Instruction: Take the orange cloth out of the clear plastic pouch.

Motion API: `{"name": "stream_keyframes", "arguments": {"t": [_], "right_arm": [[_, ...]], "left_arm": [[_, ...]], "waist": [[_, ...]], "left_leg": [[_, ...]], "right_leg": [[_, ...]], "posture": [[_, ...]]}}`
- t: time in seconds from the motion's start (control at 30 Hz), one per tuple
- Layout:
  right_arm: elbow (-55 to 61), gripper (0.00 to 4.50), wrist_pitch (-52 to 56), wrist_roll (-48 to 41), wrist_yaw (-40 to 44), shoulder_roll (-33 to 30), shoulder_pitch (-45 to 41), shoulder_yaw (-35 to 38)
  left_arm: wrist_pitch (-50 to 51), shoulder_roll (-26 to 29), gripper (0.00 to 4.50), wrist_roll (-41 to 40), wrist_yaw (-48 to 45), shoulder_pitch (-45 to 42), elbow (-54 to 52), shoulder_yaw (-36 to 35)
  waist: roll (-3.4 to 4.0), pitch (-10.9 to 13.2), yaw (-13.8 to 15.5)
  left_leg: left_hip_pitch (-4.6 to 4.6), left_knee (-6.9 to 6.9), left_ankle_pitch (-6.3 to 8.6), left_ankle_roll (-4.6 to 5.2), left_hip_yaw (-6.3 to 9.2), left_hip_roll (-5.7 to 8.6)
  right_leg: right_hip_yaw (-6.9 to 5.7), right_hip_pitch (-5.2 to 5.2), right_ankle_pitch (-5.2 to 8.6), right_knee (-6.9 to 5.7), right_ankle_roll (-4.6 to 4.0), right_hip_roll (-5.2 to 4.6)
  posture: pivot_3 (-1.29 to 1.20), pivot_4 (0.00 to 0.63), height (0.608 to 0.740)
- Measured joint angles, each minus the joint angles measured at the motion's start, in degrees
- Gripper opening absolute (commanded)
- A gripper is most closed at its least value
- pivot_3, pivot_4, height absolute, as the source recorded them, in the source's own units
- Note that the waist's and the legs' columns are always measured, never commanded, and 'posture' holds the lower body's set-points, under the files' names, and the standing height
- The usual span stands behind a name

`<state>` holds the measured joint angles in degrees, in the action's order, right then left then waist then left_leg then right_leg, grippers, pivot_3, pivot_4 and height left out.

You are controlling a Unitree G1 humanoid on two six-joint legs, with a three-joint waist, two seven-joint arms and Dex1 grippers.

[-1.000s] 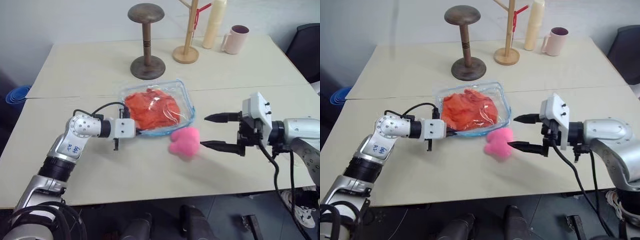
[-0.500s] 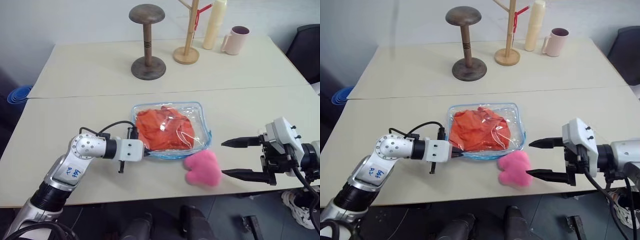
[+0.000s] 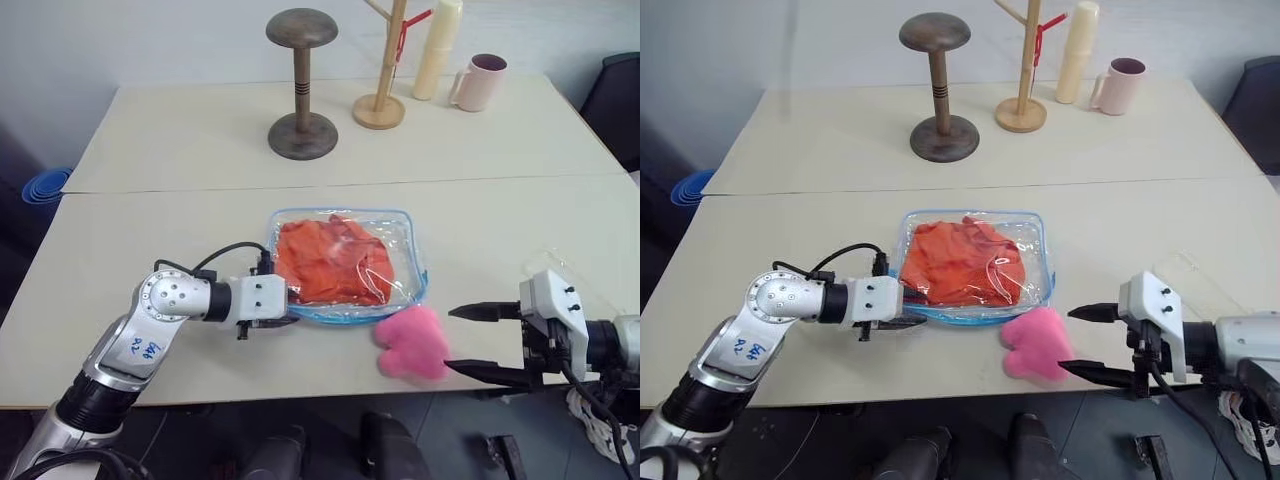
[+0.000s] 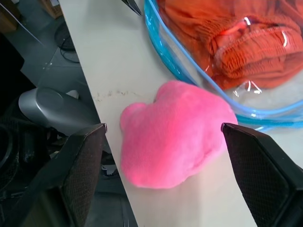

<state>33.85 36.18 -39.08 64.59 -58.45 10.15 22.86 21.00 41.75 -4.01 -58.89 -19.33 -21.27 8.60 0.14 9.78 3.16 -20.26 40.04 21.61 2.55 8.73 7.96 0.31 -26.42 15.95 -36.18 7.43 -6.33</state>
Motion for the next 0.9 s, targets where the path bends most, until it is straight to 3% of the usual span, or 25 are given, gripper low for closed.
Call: {"name": "stream_keyframes", "arguments": {"t": [0.07, 0.17, 0.27, 0.6, 0.77, 0.9], "right_arm": [[-0.2, 4.06, -0.2, 0.3, -0.5, 0.7, 0.3, -0.2], [-0.6, 4.06, -1.2, 1.5, -1.3, 2.4, 0.4, -3.0], [-2.5, 3.49, -1.3, 3.0, -4.0, 6.1, -2.3, -8.6], [-3.0, 0.17, -0.1, -0.2, -4.2, 7.8, -3.3, -11.3], [-1.5, 0.03, 0.1, -2.5, -3.6, 8.4, -6.1, -13.0], [-2.1, 0.03, -1.3, 0.6, -4.6, 12.1, -13.2, -20.9]], "left_arm": [[4.9, 0.7, 3.70, -6.7, -1.5, 0.0, -1.5, -5.1], [14.0, 5.8, 3.70, -19.9, -7.4, -0.1, -3.1, -13.8], [19.5, 11.0, 3.73, -28.6, -11.7, -0.1, -3.2, -19.7], [17.7, 12.8, 3.73, -29.4, -9.2, -2.3, -2.8, -17.4], [17.2, 11.7, 3.73, -29.4, -8.0, -3.0, -3.0, -14.0], [16.8, 10.1, 3.73, -29.4, -6.9, -4.8, -3.2, -11.5]], "waist": [[0.00, 0.0, 0.0], [-0.01, 0.0, -0.3], [-0.01, 0.0, -0.5], [0.00, 0.0, -0.1], [0.00, 0.0, -0.5], [-0.02, 0.0, -0.6]], "left_leg": [[0.02, 0.00, 0.00, 0.00, 0.00, -0.01], [0.06, -0.03, 0.02, -0.03, 0.01, -0.06], [0.12, -0.05, 0.03, -0.05, 0.00, -0.05], [0.11, -0.07, 0.03, -0.05, 0.09, -0.05], [0.12, -0.06, 0.04, -0.06, 0.06, -0.08], [0.12, -0.05, 0.05, -0.08, 0.06, -0.11]], "right_leg": [[0.00, 0.00, 0.00, -0.01, 0.00, 0.00], [0.00, 0.02, 0.00, 0.01, 0.00, 0.04], [-0.01, 0.09, 0.00, 0.06, -0.01, 0.05], [-0.01, 0.17, 0.00, 0.18, -0.02, 0.05], [0.02, 0.17, 0.00, 0.18, -0.02, 0.08], [0.00, 0.15, -0.01, 0.17, -0.02, 0.11]], "posture": [[0.00, 0.150, 0.740], [0.00, 0.150, 0.740], [0.00, 0.150, 0.740], [0.00, 0.150, 0.740], [0.00, 0.150, 0.740], [0.00, 0.150, 0.740]]}}
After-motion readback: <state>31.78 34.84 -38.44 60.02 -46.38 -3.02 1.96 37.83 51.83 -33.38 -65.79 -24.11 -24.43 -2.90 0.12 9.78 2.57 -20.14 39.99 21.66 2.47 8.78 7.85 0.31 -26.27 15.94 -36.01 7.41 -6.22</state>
